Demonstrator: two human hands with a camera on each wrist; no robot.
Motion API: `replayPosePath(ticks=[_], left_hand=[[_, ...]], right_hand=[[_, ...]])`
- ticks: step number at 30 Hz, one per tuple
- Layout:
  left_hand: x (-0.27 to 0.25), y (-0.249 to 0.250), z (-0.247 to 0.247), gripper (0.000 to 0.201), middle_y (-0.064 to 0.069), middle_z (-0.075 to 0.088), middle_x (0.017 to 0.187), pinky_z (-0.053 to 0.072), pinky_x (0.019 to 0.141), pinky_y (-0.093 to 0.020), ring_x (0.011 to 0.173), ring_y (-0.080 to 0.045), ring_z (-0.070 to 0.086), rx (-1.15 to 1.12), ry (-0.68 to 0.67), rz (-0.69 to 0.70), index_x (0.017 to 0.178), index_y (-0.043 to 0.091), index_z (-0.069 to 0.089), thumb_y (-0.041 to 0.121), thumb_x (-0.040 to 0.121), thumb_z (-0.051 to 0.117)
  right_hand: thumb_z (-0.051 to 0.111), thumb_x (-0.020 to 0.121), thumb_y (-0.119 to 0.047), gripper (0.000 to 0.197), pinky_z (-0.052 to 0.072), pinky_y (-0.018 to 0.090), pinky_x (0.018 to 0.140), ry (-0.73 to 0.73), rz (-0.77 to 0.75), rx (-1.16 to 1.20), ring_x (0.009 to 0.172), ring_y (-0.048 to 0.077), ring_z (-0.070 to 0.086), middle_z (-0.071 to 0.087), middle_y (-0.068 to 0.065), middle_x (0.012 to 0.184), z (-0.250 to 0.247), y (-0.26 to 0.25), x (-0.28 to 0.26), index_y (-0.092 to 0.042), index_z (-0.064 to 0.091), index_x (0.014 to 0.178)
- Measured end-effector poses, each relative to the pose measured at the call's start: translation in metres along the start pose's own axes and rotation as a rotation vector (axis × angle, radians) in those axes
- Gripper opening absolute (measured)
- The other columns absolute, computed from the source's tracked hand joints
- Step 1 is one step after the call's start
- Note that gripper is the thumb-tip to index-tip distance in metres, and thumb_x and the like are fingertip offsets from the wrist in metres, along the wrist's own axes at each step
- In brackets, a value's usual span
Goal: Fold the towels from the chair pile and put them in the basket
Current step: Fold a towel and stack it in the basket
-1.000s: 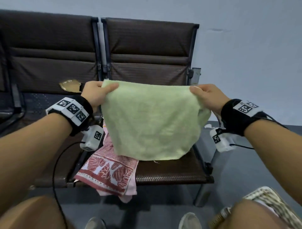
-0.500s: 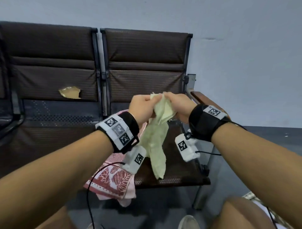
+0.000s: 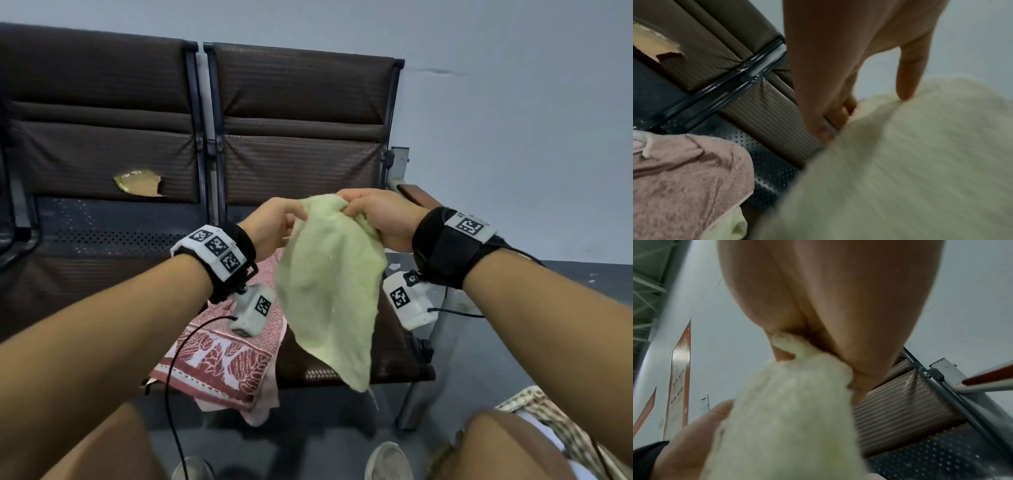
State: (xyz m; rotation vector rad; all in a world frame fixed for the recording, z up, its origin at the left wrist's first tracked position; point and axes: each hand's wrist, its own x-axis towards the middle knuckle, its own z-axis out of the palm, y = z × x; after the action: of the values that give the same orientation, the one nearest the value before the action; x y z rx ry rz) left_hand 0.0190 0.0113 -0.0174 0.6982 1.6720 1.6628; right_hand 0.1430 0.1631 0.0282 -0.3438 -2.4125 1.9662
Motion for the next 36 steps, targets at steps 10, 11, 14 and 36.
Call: replayPosePath(ticks=[10, 11, 14, 36], left_hand=[[0.05, 0.006, -0.02, 0.028, 0.003, 0.072, 0.076, 0.05, 0.056, -0.017, 0.061, -0.007, 0.064, 0.615, 0.27, 0.229, 0.103, 0.019, 0.076, 0.018, 0.077, 0.084], [0.055, 0.008, -0.02, 0.024, 0.005, 0.073, 0.077, 0.051, 0.059, -0.018, 0.063, -0.005, 0.065, 0.71, 0.307, 0.247, 0.1, 0.023, 0.078, 0.021, 0.076, 0.084], [0.068, 0.018, -0.019, 0.011, 0.006, 0.072, 0.075, 0.054, 0.061, -0.021, 0.059, -0.003, 0.063, 0.695, 0.455, 0.319, 0.089, 0.024, 0.077, 0.03, 0.08, 0.08], [0.001, -0.135, -0.017, 0.019, -0.016, 0.07, 0.099, 0.062, 0.07, -0.032, 0.079, -0.024, 0.069, 0.497, -0.343, -0.434, 0.112, 0.003, 0.063, -0.001, 0.095, 0.059]], right_hand=[[0.075, 0.08, -0.043, 0.022, 0.047, 0.025, 0.054, 0.328, 0.112, -0.939, 0.068, 0.016, 0.063, 0.067, -0.002, 0.07, -0.076, 0.026, 0.035, -0.021, 0.078, 0.08], [0.072, 0.079, -0.044, 0.021, 0.05, 0.027, 0.057, 0.405, 0.084, -0.887, 0.069, 0.019, 0.064, 0.066, -0.001, 0.068, -0.08, 0.029, 0.039, -0.024, 0.077, 0.076], [0.065, 0.08, -0.045, 0.021, 0.052, 0.033, 0.066, 0.581, -0.059, -0.705, 0.068, 0.022, 0.062, 0.061, -0.005, 0.062, -0.085, 0.034, 0.047, -0.028, 0.068, 0.067], [0.052, 0.097, -0.012, 0.029, 0.051, 0.032, 0.06, -0.173, 0.603, -0.306, 0.066, 0.025, 0.056, 0.057, 0.013, 0.081, -0.034, 0.198, 0.008, 0.006, 0.061, 0.119]])
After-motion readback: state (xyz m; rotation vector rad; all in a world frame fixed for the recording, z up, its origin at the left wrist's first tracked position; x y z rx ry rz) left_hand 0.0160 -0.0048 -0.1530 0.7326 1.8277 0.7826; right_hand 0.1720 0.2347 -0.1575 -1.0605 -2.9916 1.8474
